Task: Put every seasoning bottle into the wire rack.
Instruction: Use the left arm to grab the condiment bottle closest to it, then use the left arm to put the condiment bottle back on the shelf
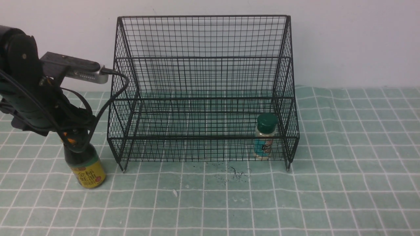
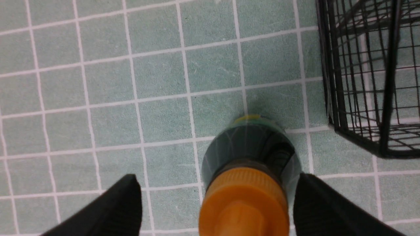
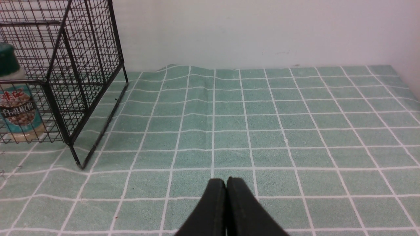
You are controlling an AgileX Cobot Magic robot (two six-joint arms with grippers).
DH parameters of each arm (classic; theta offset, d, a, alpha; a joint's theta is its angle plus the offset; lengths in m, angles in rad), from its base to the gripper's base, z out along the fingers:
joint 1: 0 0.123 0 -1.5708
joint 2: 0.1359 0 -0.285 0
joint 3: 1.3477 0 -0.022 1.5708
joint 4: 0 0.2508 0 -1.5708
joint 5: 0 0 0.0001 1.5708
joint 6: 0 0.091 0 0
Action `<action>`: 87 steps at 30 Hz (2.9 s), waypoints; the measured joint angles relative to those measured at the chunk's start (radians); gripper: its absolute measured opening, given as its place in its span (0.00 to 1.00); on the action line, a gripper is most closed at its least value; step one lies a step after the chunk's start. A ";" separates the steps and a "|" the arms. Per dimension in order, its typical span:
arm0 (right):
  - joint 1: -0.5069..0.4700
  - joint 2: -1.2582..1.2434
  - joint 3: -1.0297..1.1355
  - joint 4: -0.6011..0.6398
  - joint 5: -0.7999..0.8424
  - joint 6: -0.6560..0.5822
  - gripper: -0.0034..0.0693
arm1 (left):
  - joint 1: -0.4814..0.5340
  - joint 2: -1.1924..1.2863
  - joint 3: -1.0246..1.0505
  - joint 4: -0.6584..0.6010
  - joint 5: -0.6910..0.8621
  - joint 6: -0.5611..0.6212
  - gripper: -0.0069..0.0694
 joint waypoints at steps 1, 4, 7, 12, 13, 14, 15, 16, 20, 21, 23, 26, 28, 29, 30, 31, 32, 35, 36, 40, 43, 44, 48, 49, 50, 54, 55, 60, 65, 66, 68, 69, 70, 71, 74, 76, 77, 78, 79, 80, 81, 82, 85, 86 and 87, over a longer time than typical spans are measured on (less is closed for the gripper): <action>0.000 0.000 0.000 0.000 0.000 0.000 0.03 | 0.000 0.009 0.000 0.000 -0.005 -0.001 0.78; 0.000 0.000 0.000 0.000 0.000 0.000 0.03 | -0.001 0.020 0.000 -0.002 -0.015 -0.001 0.71; 0.000 0.000 0.000 0.000 0.000 0.000 0.03 | -0.003 0.021 0.000 -0.003 -0.028 -0.001 0.57; 0.000 0.000 0.000 0.000 0.000 0.000 0.03 | -0.005 0.019 -0.003 -0.011 -0.027 -0.002 0.49; 0.000 0.000 0.000 0.000 0.000 0.000 0.03 | -0.005 0.017 -0.003 -0.011 -0.022 -0.002 0.49; 0.000 0.000 0.000 0.000 0.000 0.000 0.03 | -0.005 0.013 -0.003 -0.011 -0.010 -0.002 0.49; 0.000 0.000 0.000 0.000 0.000 0.000 0.03 | -0.005 0.006 -0.008 -0.012 0.012 -0.002 0.48; 0.000 0.000 0.000 0.000 0.000 0.000 0.03 | -0.005 -0.002 -0.014 -0.011 0.029 -0.001 0.47; 0.000 0.000 0.000 0.000 0.000 0.000 0.03 | -0.005 -0.078 -0.091 -0.003 0.109 0.000 0.47; 0.000 0.000 0.000 0.000 0.000 0.000 0.03 | -0.005 -0.083 -0.102 -0.003 0.116 0.000 0.47; 0.000 0.000 0.000 0.000 0.000 0.000 0.03 | -0.005 -0.122 -0.153 -0.010 0.140 0.000 0.47; 0.000 0.000 0.000 0.000 0.000 0.000 0.03 | -0.005 -0.188 -0.271 -0.061 0.185 0.000 0.47; 0.000 0.000 0.000 0.000 0.000 0.000 0.03 | -0.005 -0.202 -0.322 -0.111 0.209 0.000 0.47; 0.000 0.000 0.000 0.000 0.000 0.000 0.03 | -0.005 -0.203 -0.345 -0.139 0.220 0.000 0.47; 0.000 0.000 0.000 0.000 0.000 0.000 0.03 | -0.005 -0.203 -0.361 -0.171 0.226 0.000 0.47; 0.000 0.000 0.000 0.000 0.000 0.000 0.03 | -0.005 -0.203 -0.363 -0.177 0.226 0.000 0.47; 0.000 0.000 0.000 0.000 0.000 0.000 0.03 | -0.005 -0.201 -0.373 -0.221 0.228 0.001 0.47; 0.000 0.000 0.000 0.000 0.000 0.000 0.03 | -0.005 -0.186 -0.377 -0.290 0.227 0.014 0.47; 0.000 0.000 0.000 0.000 0.000 0.000 0.03 | -0.005 -0.179 -0.377 -0.308 0.226 0.021 0.47; 0.000 0.000 0.000 0.000 0.000 0.000 0.03 | -0.006 -0.125 -0.377 -0.376 0.207 0.058 0.47; 0.000 0.000 0.000 0.000 0.000 0.000 0.03 | -0.006 -0.097 -0.377 -0.393 0.200 0.066 0.47; 0.000 0.000 0.000 0.000 0.000 0.000 0.03 | -0.007 -0.079 -0.377 -0.402 0.194 0.077 0.47; 0.000 0.000 0.000 0.000 0.000 0.000 0.03 | -0.026 -0.047 -0.377 -0.407 0.160 0.106 0.47; 0.000 0.000 0.000 0.000 0.000 0.000 0.03 | -0.040 -0.037 -0.377 -0.400 0.145 0.118 0.47; 0.000 0.000 0.000 0.000 0.000 0.000 0.03 | -0.043 -0.035 -0.377 -0.400 0.145 0.118 0.47; 0.000 0.000 0.000 0.000 0.000 0.000 0.03 | -0.091 0.002 -0.377 -0.371 0.125 0.130 0.47; 0.000 0.000 0.000 0.000 0.000 0.000 0.03 | -0.102 0.014 -0.377 -0.357 0.124 0.131 0.47; 0.000 0.000 0.000 0.000 0.000 0.000 0.03 | -0.119 0.053 -0.377 -0.322 0.126 0.132 0.47; 0.000 0.000 0.000 0.000 0.000 0.000 0.03 | -0.119 0.089 -0.377 -0.314 0.146 0.135 0.47; 0.000 0.000 0.000 0.000 0.000 0.000 0.03 | -0.119 0.097 -0.377 -0.311 0.149 0.140 0.47; 0.000 0.000 0.000 0.000 0.000 0.000 0.03 | -0.119 0.115 -0.377 -0.309 0.151 0.158 0.47; 0.000 0.000 0.000 0.000 0.000 0.000 0.03 | -0.119 0.124 -0.377 -0.309 0.151 0.169 0.47; 0.000 0.000 0.000 0.000 0.000 0.000 0.03 | -0.119 0.130 -0.377 -0.309 0.151 0.173 0.47; 0.000 0.000 0.000 0.000 0.000 0.000 0.03 | -0.119 0.139 -0.377 -0.308 0.151 0.178 0.47; 0.000 0.000 0.000 0.000 0.000 0.000 0.03 | -0.119 0.150 -0.377 -0.308 0.151 0.184 0.47; 0.000 0.000 0.000 0.000 0.000 0.000 0.03 | -0.119 0.155 -0.377 -0.308 0.152 0.185 0.50; 0.000 0.000 0.000 0.000 0.000 0.000 0.03 | -0.121 0.156 -0.378 -0.310 0.152 0.185 0.54; 0.000 0.000 0.000 0.000 0.000 0.000 0.03 | -0.121 0.155 -0.378 -0.310 0.152 0.185 0.55; 0.000 0.000 0.000 0.000 0.000 0.000 0.03 | -0.121 0.154 -0.378 -0.311 0.151 0.185 0.58; 0.000 0.000 0.000 0.000 0.000 0.000 0.03 | -0.121 0.149 -0.378 -0.315 0.151 0.185 0.63; 0.000 0.000 0.000 0.000 0.000 0.000 0.03 | -0.121 0.146 -0.378 -0.315 0.151 0.185 0.66; 0.000 0.000 0.000 0.000 0.000 0.000 0.03 | -0.121 0.145 -0.378 -0.315 0.151 0.185 0.66; 0.000 0.000 0.000 0.000 0.000 0.000 0.03 | -0.121 0.121 -0.391 -0.311 0.162 0.191 0.69; 0.000 0.000 0.000 0.000 0.000 0.000 0.03 | -0.123 0.107 -0.405 -0.311 0.173 0.191 0.68; 0.000 0.000 0.000 0.000 0.000 0.000 0.03 | -0.123 0.105 -0.411 -0.311 0.179 0.192 0.68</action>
